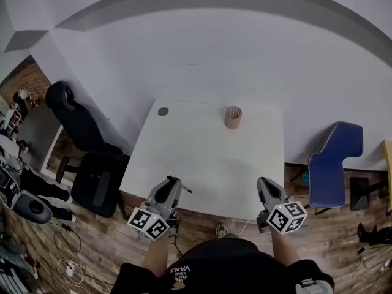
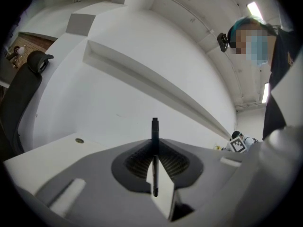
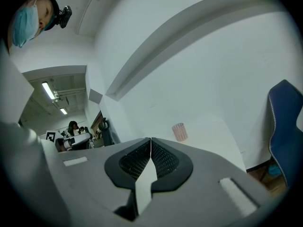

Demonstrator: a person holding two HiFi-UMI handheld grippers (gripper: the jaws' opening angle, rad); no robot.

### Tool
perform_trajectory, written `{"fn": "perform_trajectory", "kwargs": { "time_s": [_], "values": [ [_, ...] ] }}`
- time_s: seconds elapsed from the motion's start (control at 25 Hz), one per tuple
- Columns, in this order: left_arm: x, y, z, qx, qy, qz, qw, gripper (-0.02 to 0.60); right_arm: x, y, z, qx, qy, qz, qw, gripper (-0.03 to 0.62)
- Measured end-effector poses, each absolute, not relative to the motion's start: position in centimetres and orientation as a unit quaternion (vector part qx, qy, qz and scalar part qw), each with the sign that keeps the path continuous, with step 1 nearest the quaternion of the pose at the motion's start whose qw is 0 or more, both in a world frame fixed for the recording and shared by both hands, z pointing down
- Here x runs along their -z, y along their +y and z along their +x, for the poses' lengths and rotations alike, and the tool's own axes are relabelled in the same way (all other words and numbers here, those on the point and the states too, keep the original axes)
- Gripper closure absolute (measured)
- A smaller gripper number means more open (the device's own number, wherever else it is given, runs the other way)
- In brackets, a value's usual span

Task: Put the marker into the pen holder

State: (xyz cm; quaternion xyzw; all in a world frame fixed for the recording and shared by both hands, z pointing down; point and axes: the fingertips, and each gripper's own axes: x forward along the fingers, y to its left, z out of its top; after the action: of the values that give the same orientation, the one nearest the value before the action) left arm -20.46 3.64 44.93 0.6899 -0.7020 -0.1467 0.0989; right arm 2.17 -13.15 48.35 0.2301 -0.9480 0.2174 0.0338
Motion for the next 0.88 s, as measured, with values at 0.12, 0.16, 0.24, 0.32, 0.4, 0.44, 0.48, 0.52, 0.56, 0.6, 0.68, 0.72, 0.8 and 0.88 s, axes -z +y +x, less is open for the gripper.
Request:
{"fn": "perform_trajectory", "kwargs": {
  "time_s": [0.12,0.16,0.24,0.32,0.4,0.44,0.48,0.52,0.56,0.6,0.68,0.72,0.8,0.88],
  "values": [
    [-44.5,0.9,-20.6,0.14,-0.696,0.698,0.093,0.49,-48.3,-15.0,2.4,-0.22,-0.947,0.233,0.028,0.592],
    [-44.3,0.0,-20.6,0.139,-0.693,0.702,0.09,0.49,-48.2,-15.5,2.5,-0.22,-0.947,0.233,0.027,0.592],
    [-43.8,-1.9,-20.8,0.134,-0.688,0.709,0.084,0.491,-48.4,-16.4,2.7,-0.221,-0.947,0.234,0.027,0.592],
    [-43.2,-3.6,-21.0,0.13,-0.683,0.715,0.079,0.491,-48.6,-17.1,3.1,-0.223,-0.944,0.24,0.026,0.592],
    [-42.6,-5.3,-21.2,0.126,-0.672,0.726,0.071,0.491,-48.9,-17.6,3.5,-0.227,-0.94,0.252,0.025,0.592],
    [-42.3,-6.0,-21.4,0.123,-0.666,0.733,0.067,0.491,-49.0,-17.8,3.7,-0.229,-0.938,0.258,0.024,0.592],
    [-42.0,-6.9,-21.6,0.119,-0.66,0.739,0.066,0.49,-49.2,-18.0,3.8,-0.231,-0.936,0.265,0.024,0.592],
    [-41.5,-7.8,-21.9,0.116,-0.654,0.745,0.065,0.491,-49.4,-18.3,3.9,-0.233,-0.933,0.273,0.024,0.592],
    [-41.1,-8.7,-22.2,0.113,-0.647,0.751,0.064,0.491,-49.5,-18.6,3.8,-0.235,-0.93,0.281,0.023,0.592],
    [-40.7,-9.5,-22.4,0.109,-0.638,0.76,0.061,0.491,-49.6,-18.8,3.8,-0.236,-0.927,0.29,0.022,0.592],
    [-39.6,-11.0,-22.9,0.099,-0.618,0.778,0.051,0.49,-49.5,-18.9,3.7,-0.239,-0.921,0.308,0.016,0.592],
    [-39.0,-11.8,-23.2,0.095,-0.609,0.786,0.047,0.491,-49.5,-18.9,3.7,-0.241,-0.917,0.318,0.011,0.592],
    [-37.7,-13.4,-23.8,0.09,-0.593,0.799,0.037,0.491,-49.4,-18.9,3.5,-0.243,-0.911,0.334,0.003,0.592],
    [-36.6,-14.9,-24.6,0.089,-0.578,0.811,0.029,0.491,-49.4,-18.8,3.0,-0.245,-0.905,0.347,-0.002,0.592]
  ]
}}
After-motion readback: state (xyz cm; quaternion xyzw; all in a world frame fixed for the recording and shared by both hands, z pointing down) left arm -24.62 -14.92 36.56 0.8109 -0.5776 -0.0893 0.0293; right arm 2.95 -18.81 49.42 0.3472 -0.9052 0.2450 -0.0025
